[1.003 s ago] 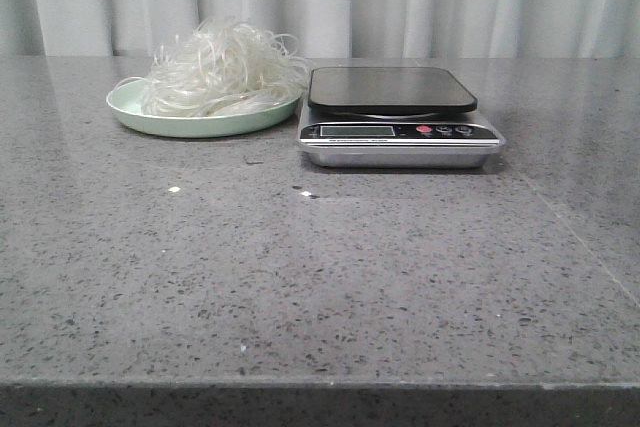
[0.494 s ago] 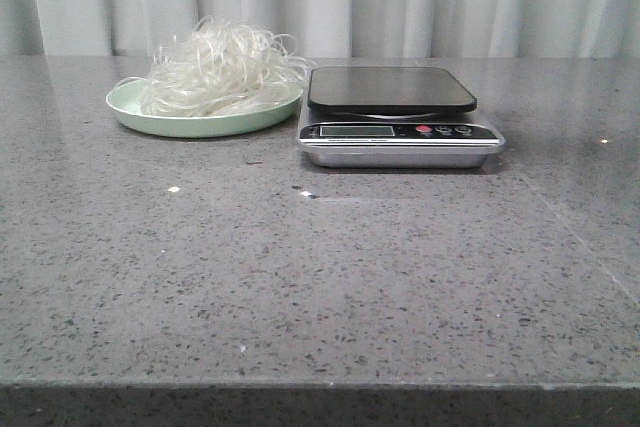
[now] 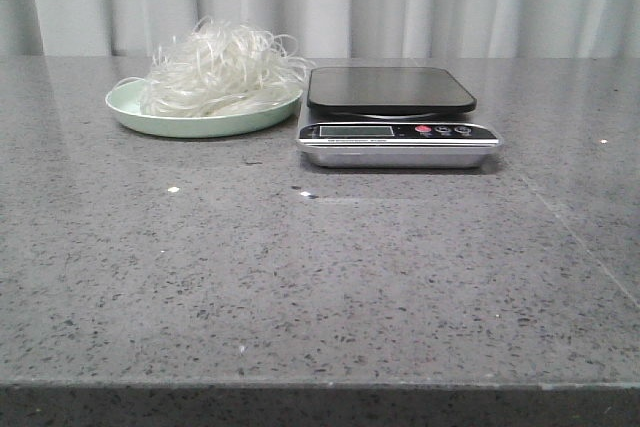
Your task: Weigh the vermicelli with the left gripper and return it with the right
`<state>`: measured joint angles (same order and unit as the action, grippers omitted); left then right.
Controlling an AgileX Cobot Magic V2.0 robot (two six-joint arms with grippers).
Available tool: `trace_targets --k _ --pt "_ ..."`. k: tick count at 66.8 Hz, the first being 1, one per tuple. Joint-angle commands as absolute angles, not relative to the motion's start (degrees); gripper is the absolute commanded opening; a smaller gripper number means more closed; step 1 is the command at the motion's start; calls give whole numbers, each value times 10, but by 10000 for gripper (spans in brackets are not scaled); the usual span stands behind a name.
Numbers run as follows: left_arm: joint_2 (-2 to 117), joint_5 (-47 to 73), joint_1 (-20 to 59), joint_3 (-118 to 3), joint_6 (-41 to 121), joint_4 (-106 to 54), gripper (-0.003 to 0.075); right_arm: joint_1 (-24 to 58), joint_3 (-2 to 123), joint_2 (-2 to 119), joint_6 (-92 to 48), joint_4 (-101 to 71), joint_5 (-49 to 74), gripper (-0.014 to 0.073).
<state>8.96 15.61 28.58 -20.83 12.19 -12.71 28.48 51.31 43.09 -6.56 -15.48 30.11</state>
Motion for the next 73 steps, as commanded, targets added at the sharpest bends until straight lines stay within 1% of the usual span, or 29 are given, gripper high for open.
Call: trace_targets --k 1,17,28,33,36,38,41,43,46,48,49,50,53,55,65,73 --pt "97 112 286 -223 122 -134 127 283 441 342 -71 -159 198 594" --pt "97 112 286 -223 122 -134 127 283 284 134 -71 -160 155 594" --pt "97 113 286 -223 122 -134 127 283 224 11 -71 -159 152 594" --pt "97 112 286 -223 122 -134 127 283 208 -17 -71 -159 150 592" --pt "97 112 286 -223 122 -134 127 283 207 -13 -71 -158 154 572" --pt "97 112 286 -223 122 -134 127 283 205 -10 -71 -157 155 540" --pt "97 112 286 -223 122 -134 127 282 204 -10 -71 -157 155 463" --pt "97 112 286 -223 122 -134 127 282 204 -10 -71 -157 156 403" --pt "97 112 286 -223 122 -134 127 282 204 -10 -71 -157 156 258" --pt "97 112 286 -223 122 -134 127 282 204 -10 -71 -157 156 182" --pt "97 112 286 -223 122 -134 127 282 204 -10 -71 -157 156 164" --pt "97 112 286 -223 122 -134 127 282 204 -10 -71 -157 157 118" --pt "97 112 286 -223 122 -134 127 282 204 -10 -71 -157 163 162" --pt "97 112 286 -223 122 -134 127 282 204 -10 -71 -157 172 174" --pt "97 112 286 -223 122 -134 127 282 204 -10 -71 -157 208 167" --pt "97 112 286 -223 122 -134 127 282 204 -10 -71 -157 210 167"
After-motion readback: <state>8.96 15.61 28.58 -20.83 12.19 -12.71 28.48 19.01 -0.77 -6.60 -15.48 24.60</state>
